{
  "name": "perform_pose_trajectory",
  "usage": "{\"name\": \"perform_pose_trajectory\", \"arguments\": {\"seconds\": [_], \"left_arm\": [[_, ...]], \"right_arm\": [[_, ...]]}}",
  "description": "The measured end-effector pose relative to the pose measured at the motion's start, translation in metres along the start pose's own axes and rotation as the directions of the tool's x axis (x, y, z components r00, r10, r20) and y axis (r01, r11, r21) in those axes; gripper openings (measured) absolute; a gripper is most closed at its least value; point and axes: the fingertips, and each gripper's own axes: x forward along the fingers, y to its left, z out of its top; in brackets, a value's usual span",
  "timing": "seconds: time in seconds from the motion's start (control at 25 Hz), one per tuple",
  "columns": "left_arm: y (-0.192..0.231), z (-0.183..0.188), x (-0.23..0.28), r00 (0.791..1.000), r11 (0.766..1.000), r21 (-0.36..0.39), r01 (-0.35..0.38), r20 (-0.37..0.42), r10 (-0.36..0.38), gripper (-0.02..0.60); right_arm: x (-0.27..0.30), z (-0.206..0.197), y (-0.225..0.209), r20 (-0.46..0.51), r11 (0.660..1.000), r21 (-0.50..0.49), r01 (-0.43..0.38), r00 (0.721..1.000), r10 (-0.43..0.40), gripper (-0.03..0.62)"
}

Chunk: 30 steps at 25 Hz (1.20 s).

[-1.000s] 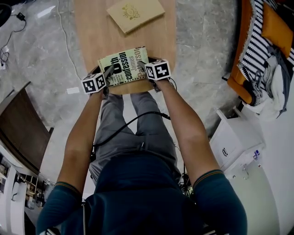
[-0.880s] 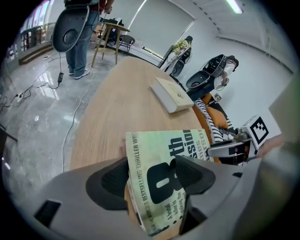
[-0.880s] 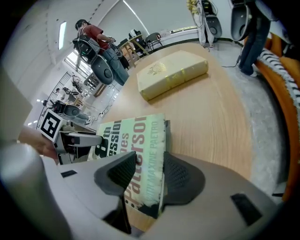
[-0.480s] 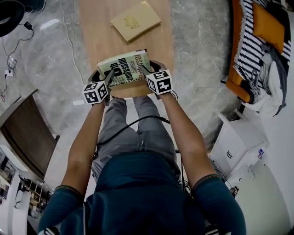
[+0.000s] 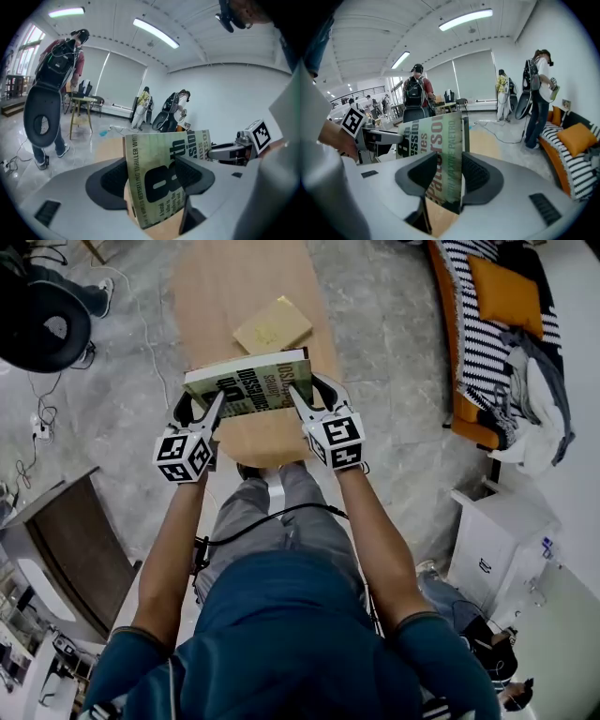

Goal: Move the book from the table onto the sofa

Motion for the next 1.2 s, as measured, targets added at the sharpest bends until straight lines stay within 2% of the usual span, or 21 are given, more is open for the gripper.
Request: {"name": "perform_pose_trajectory", "arguments": {"seconds": [0.12,0.28,0.64,0.76,0.88,1.2], "left_arm": [[-0.018,0.057,-0.023,0.995,0.998,0.058,0.032,0.097,-0.037,0.304],[-0.047,0.117,-0.056,0.976,0.988,0.14,0.067,0.197,-0.094,0.304],[-0.107,0.223,-0.124,0.901,0.95,0.284,0.129,0.367,-0.232,0.302],[-0.13,0.24,-0.149,0.868,0.929,0.34,0.146,0.407,-0.286,0.301],[-0.154,0.24,-0.173,0.834,0.905,0.395,0.159,0.437,-0.337,0.301],[-0.202,0.272,-0.203,0.762,0.841,0.475,0.259,0.435,-0.48,0.301]], "right_arm": [[-0.032,0.05,0.008,0.098,0.999,-0.029,0.034,0.995,-0.031,0.172],[-0.079,0.103,0.021,0.212,0.995,-0.06,0.079,0.975,-0.064,0.167],[-0.177,0.201,0.049,0.416,0.969,-0.131,0.21,0.899,-0.139,0.164],[-0.213,0.214,0.06,0.471,0.957,-0.136,0.257,0.866,-0.166,0.164],[-0.249,0.208,0.072,0.515,0.945,-0.133,0.299,0.835,-0.192,0.163],[-0.32,0.229,0.09,0.567,0.899,-0.096,0.427,0.766,-0.303,0.158]]}}
